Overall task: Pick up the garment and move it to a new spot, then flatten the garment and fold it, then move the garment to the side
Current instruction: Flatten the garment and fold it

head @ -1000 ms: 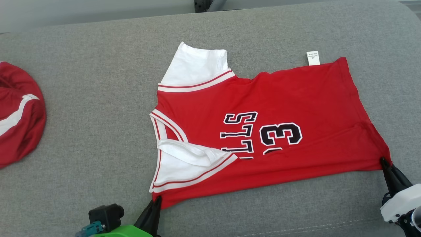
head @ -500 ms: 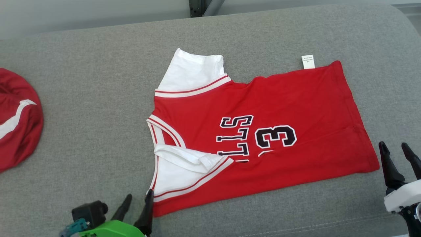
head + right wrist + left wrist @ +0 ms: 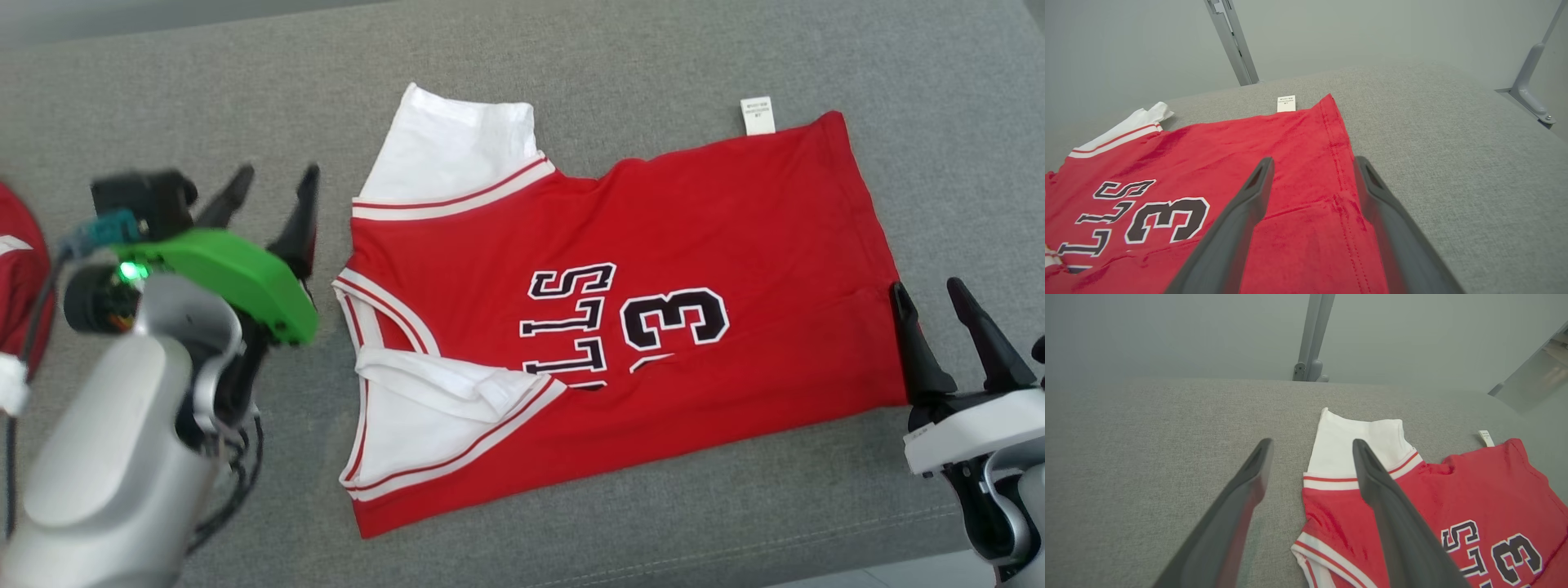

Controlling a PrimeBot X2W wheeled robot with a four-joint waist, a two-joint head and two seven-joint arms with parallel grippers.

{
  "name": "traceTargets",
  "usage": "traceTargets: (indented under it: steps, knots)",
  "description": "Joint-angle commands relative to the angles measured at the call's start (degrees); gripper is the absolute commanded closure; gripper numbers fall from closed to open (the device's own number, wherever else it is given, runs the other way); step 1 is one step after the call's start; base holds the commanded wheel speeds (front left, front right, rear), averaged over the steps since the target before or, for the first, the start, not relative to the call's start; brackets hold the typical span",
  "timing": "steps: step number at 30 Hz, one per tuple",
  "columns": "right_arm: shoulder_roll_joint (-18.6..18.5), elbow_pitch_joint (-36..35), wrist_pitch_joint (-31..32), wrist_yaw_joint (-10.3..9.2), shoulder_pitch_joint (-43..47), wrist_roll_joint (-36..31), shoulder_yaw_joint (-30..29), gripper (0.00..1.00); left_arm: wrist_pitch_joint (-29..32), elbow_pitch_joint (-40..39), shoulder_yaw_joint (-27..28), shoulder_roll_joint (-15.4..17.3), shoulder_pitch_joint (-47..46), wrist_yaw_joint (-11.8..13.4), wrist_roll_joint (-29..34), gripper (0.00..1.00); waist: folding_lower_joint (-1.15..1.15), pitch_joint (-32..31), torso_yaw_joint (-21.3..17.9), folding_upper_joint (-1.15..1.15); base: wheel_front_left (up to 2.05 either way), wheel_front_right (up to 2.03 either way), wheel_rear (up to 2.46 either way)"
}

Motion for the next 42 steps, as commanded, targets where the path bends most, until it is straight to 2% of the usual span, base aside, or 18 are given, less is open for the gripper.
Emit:
traceTargets:
  steps: [1, 6, 9, 13, 22, 30, 31, 32, 34, 37, 39, 40, 42]
  knots:
    - [0.0, -0.5, 0.0, -0.08, -1.3, -0.2, 0.2, 0.00, 1.0, 1.3, 0.0, 0.9, -3.5, -0.7, 0.8, 0.00, 0.00, 2.9, -1.8, 0.00, 0.00, 0.00, 0.00]
    - [0.5, -1.3, 0.0, -0.08, -5.0, -0.7, 2.1, 0.00, 8.5, 9.1, -1.7, 1.4, -17.7, -4.0, 1.1, 0.00, 0.00, 7.9, -4.3, 0.00, 0.00, 0.00, 0.00]
    - [1.1, -1.1, 0.0, -0.08, -7.6, -1.2, 3.8, 0.00, 13.1, 14.5, -3.3, 1.7, -23.9, -6.7, 1.1, 0.00, 0.00, 10.2, -6.0, 0.00, 0.00, 0.00, 0.00]
    - [2.2, -0.4, 0.0, -0.08, -11.2, -1.4, 6.1, 0.00, 19.1, 21.2, -5.3, 2.5, -30.7, -8.9, 2.0, 0.00, 0.00, 12.3, -8.5, 0.00, 0.00, 0.00, 0.00]
    - [4.2, 0.5, 0.0, -0.08, -13.8, -0.8, 7.2, 0.00, 25.1, 30.9, -9.1, 1.4, -37.9, -11.3, 3.8, 0.00, 0.00, 14.3, -12.0, 0.00, 0.00, 0.00, 0.00]
    - [4.7, 0.5, 0.0, -0.08, -13.9, -0.8, 7.2, 0.00, 26.1, 35.7, -10.8, 1.6, -40.5, -11.7, 4.8, 0.00, 0.00, 14.9, -13.0, 0.00, 0.00, 0.00, 0.00]
    - [4.6, 0.6, 0.0, -0.08, -14.0, -0.7, 7.2, 0.00, 25.9, 36.1, -10.9, 1.6, -40.6, -11.8, 4.9, 0.03, 0.00, 14.9, -13.0, 0.00, 0.00, 0.00, 0.00]
    - [4.5, 0.7, 0.0, -0.08, -14.2, -0.7, 7.2, 0.00, 26.0, 36.6, -11.1, 1.6, -40.7, -11.9, 4.9, 0.29, 0.00, 14.9, -13.0, 0.00, 0.00, 0.00, 0.00]
    - [4.4, 0.8, 0.0, -0.08, -14.3, -0.7, 7.2, 0.00, 25.6, 37.3, -11.3, 1.5, -41.0, -12.0, 5.1, 0.47, 0.00, 15.0, -12.9, 0.00, 0.00, 0.00, 0.00]
    - [4.1, 0.8, 0.0, -0.08, -14.6, -0.8, 7.4, 0.00, 24.9, 38.3, -11.2, 0.9, -41.1, -12.1, 4.5, 0.61, 0.00, 15.1, -12.8, 0.00, 0.00, 0.00, 0.00]
    - [3.8, 0.7, 0.0, -0.08, -14.9, -1.1, 7.7, 0.00, 24.4, 39.0, -11.4, 0.8, -41.3, -12.2, 4.6, 0.83, 0.00, 15.4, -12.7, 0.00, 0.00, 0.00, 0.00]
    - [3.7, 0.8, 0.0, -0.08, -15.1, -1.2, 7.9, 0.00, 24.3, 39.3, -11.5, 0.7, -41.4, -12.2, 4.6, 1.00, 0.00, 15.5, -12.6, 0.00, 0.00, 0.00, 0.00]
    - [3.6, 0.8, 0.0, -0.08, -15.4, -1.2, 8.0, 0.00, 24.0, 39.5, -11.5, 0.6, -41.5, -12.2, 4.5, 1.00, 0.00, 15.6, -12.5, 0.00, 0.00, 0.00, 0.00]
